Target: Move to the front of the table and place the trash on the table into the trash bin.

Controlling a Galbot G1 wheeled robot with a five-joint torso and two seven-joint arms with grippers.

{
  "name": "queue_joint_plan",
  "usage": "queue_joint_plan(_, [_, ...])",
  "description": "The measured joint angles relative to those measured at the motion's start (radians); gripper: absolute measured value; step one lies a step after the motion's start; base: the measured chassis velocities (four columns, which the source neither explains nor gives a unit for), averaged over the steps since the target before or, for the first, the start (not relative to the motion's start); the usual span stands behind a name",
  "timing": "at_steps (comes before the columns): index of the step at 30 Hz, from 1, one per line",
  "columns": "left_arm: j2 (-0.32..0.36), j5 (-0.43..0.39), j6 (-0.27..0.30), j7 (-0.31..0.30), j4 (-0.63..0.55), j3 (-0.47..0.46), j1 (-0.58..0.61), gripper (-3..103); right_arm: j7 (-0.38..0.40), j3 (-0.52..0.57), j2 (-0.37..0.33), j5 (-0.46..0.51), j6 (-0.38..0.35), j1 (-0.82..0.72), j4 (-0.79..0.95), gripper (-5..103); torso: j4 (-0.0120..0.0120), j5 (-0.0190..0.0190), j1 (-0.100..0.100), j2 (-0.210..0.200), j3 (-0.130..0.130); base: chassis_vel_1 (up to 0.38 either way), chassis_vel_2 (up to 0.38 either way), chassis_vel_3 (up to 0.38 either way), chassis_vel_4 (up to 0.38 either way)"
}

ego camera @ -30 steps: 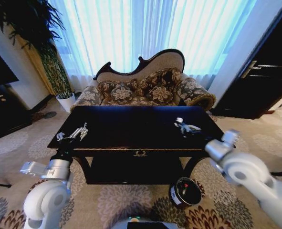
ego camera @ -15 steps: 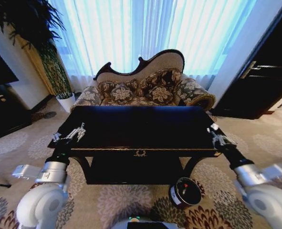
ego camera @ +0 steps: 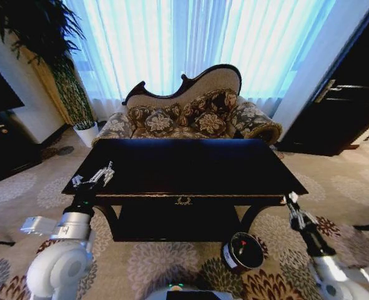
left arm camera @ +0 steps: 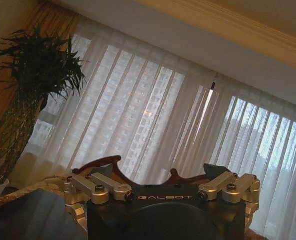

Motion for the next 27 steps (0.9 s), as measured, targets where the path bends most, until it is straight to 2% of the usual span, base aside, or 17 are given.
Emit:
queue_joint_plan(1, [0.0,0.0,0.0,0.0,0.0,0.0,0.0,100,0.0,0.0,0.0,0.0,0.0,0.0,0.0,0,0.0,0.0,0.0,0.0,0.0,0.0,0.0,0.0,0.0])
queue_joint_plan(3, [0.002,0.001,0.0,0.0,0.0,-0.002,0.006,100,0.049,-0.044,0.009,-0.093,0.008,0.035,-0.11,0,0.0,0.0003,0.0,0.0,0.0,0.0,0.0,0.0,0.0])
queue_joint_plan(6, [0.006,0.0,0.0,0.0,0.001,-0.009,0.007,100,0.084,-0.113,0.02,-0.183,0.016,0.101,-0.242,0,-0.0002,0.0006,0.0,0.0,0.0,0.0,0.0,0.0,0.0])
queue_joint_plan(12, [0.005,0.0,-0.001,0.0,0.001,-0.008,0.004,100,0.108,-0.185,0.026,-0.243,0.021,0.162,-0.35,0,0.0003,0.0003,0.0,0.0,0.0,0.0,0.0,0.0,0.0])
queue_joint_plan(16, [0.002,0.004,-0.001,0.002,0.001,0.0,-0.006,100,0.222,-0.267,0.021,-0.338,-0.012,0.235,-0.481,0,0.0001,0.0001,0.0,0.0,0.0,0.0,0.0,0.0,0.0])
queue_joint_plan(17, [0.002,0.004,-0.001,0.002,0.001,0.0,-0.006,100,0.222,-0.267,0.021,-0.338,-0.012,0.235,-0.481,0,0.0001,0.0001,0.0,0.0,0.0,0.0,0.0,0.0,0.0])
queue_joint_plan(22, [0.006,0.001,-0.001,0.003,0.001,0.002,-0.012,100,0.392,-0.385,0.066,-0.416,-0.086,0.324,-0.566,0,0.0002,-0.0002,0.0,0.0,0.0,0.0,0.0,0.0,0.0])
queue_joint_plan(27, [0.008,0.0,0.003,0.003,0.001,0.012,-0.016,100,0.44,-0.458,0.129,-0.498,-0.083,0.396,-0.679,0,0.0001,0.0001,0.0,0.0,0.0,0.0,0.0,0.0,0.0])
